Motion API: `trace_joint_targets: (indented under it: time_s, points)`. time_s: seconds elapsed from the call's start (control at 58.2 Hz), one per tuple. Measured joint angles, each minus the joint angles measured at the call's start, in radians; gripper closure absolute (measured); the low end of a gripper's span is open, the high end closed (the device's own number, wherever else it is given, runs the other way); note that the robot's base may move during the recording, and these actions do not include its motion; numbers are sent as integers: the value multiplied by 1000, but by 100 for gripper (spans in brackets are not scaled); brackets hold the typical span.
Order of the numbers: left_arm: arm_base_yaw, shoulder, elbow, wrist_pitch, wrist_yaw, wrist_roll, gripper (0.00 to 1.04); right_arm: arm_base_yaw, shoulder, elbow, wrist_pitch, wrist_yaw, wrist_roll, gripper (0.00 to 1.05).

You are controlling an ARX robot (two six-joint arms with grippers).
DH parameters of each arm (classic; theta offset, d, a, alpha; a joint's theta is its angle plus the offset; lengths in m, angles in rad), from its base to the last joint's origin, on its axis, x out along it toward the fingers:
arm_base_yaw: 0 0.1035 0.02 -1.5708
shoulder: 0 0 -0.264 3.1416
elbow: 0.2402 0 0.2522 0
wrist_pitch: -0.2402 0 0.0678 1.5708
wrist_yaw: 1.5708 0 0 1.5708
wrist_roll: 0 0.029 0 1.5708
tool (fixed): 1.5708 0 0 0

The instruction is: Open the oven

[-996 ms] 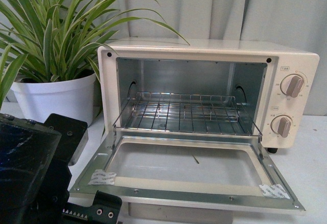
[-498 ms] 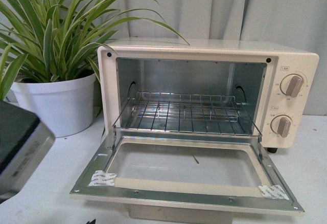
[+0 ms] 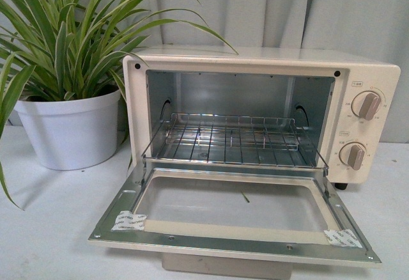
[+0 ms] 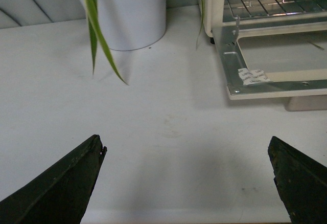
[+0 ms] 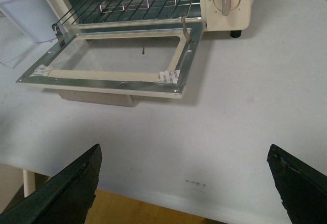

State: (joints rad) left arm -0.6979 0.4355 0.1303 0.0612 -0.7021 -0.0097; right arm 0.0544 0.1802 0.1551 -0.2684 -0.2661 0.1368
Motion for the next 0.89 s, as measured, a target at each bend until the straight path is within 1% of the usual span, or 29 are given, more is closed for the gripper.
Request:
trace_joint_targets:
  time_s: [0.034, 0.086, 0.155, 0.206, 0.258, 0.447, 0.464, 0.498, 0.515, 0.532, 0.55, 0.601, 0.618, 0.653, 0.704, 0.773, 0.807, 0.824, 0.842, 0.859, 0.893]
  points:
    - [2, -47, -7, -34, -8, -6, 7, -15, -5, -8, 3, -16, -6, 9]
    - [27, -106, -16, -58, 4, -20, 7, -29, -18, -25, 23, -31, -11, 9]
    - [61, -137, -21, -68, 27, -26, 7, -26, -33, -42, 54, -36, -14, 9]
    - [101, -167, -24, -97, 54, -51, 7, -24, -42, -52, 77, -49, -14, 9]
    - [122, -177, -25, -111, 57, -65, 7, -23, -46, -53, 81, -51, -14, 9]
    - [132, -180, -26, -114, 61, -84, 7, -22, -48, -53, 83, -51, -14, 9]
    - [140, -193, -38, -87, 79, -74, 9, -22, -49, -54, 83, -50, -14, 9]
    - [177, -240, -90, 14, 179, -47, 18, 23, -87, -91, 164, 91, -46, 15]
    - [195, -261, -110, 37, 210, -37, 21, 54, -118, -121, 219, 200, -66, 21]
    - [212, -282, -117, 42, 238, -33, 25, 64, -135, -137, 243, 257, -78, 24]
    - [238, -308, -118, 40, 265, -25, 30, 61, -152, -145, 253, 277, -89, 28]
    - [311, -348, -118, 23, 331, -12, 43, -16, -175, -148, 265, 259, -112, 42]
    - [334, -360, -118, 13, 354, -10, 48, -28, -177, -148, 265, 263, -115, 46]
    - [370, -374, -118, -3, 391, -8, 57, -50, -177, -148, 265, 277, -119, 56]
    - [412, -387, -118, -18, 432, -5, 68, -51, -177, -148, 265, 269, -124, 67]
    - [472, -405, -118, -32, 487, -1, 86, -51, -177, -148, 265, 267, -129, 85]
    - [497, -411, -118, -38, 511, 0, 95, -51, -177, -148, 265, 267, -130, 92]
    - [502, -412, -118, -39, 516, 0, 97, -51, -177, -148, 265, 267, -130, 96]
    - [515, -414, -118, -43, 527, -1, 101, -51, -177, -148, 265, 268, -130, 99]
    - [520, -415, -118, -43, 533, -1, 101, -51, -177, -148, 265, 268, -130, 103]
    - [547, -420, -118, -48, 560, 2, 101, -51, -177, -148, 265, 268, -134, 103]
